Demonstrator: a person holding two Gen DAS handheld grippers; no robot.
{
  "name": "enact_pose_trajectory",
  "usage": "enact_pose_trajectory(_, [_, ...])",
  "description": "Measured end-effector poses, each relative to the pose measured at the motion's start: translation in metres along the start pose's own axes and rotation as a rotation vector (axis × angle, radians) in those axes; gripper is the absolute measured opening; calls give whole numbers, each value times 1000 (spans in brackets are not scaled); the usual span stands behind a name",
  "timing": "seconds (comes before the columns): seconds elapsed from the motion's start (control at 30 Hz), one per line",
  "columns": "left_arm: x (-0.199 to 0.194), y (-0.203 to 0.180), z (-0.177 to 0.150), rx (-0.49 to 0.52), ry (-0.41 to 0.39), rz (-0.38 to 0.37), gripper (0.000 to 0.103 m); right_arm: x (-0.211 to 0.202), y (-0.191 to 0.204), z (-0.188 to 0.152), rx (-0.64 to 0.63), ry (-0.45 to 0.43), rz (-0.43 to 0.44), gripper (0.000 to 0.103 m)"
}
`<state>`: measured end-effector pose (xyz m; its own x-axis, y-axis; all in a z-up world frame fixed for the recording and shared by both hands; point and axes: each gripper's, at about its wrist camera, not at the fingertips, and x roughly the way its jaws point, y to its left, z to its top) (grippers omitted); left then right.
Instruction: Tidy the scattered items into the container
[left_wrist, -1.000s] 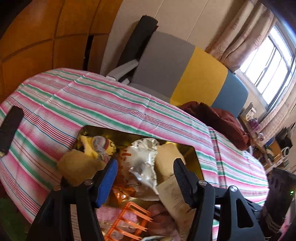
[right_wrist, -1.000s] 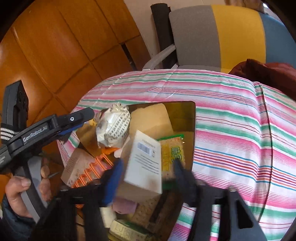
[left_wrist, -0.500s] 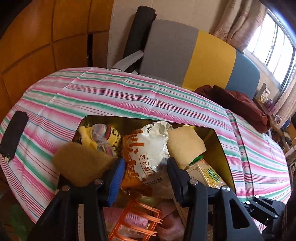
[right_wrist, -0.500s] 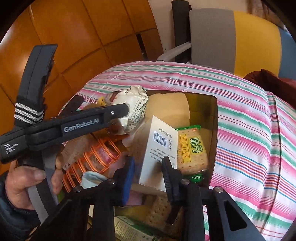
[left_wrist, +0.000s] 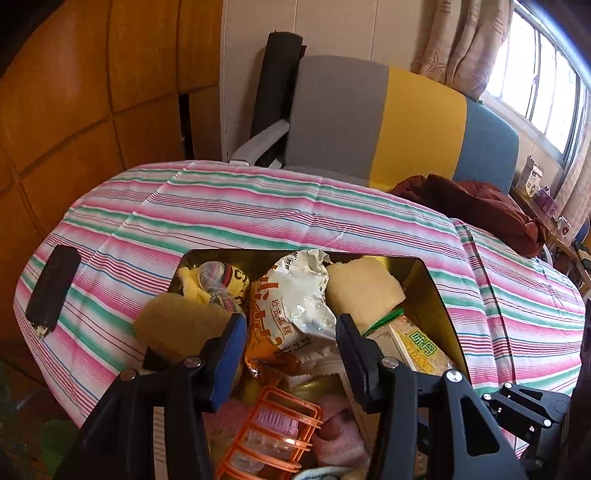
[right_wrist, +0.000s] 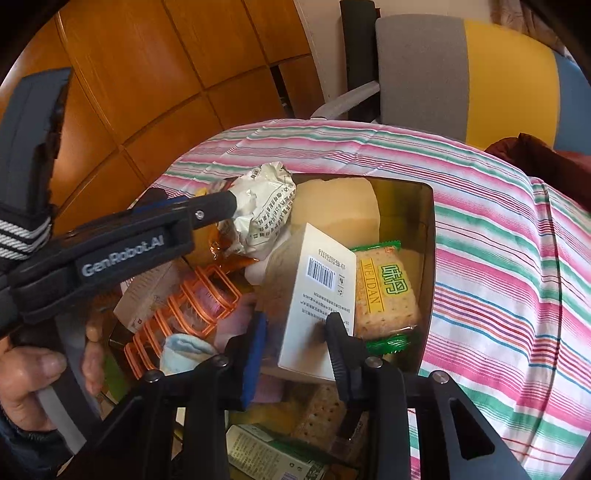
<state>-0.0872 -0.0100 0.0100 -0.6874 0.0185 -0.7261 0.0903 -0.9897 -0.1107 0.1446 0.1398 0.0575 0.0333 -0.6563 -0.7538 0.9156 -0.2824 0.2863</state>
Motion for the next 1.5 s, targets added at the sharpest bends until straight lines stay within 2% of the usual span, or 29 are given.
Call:
enact_pose_trajectory(0.6, [-23,6,-15,-15,-17,26,54,-18,15,-4,-28,-31,-10,36])
enact_pose_trajectory(0.73, [-33,7,-20,-9,-29,52,55,-24,21,-7,-48,-45,-11,36])
enact_pose_trajectory(0.9, [-46,11,-30,-2,-45,86,60,-21,30,-8,-82,-49,-32,36])
enact_pose_trajectory(1.27, [-42,20,-53,-12,2,133,61,1,20,-7,-79,-14,-80,36])
enact_pose_trajectory(1.5, [-37,19,-61,-11,20,130,61,5,17,-10,-82,-16,-80,42])
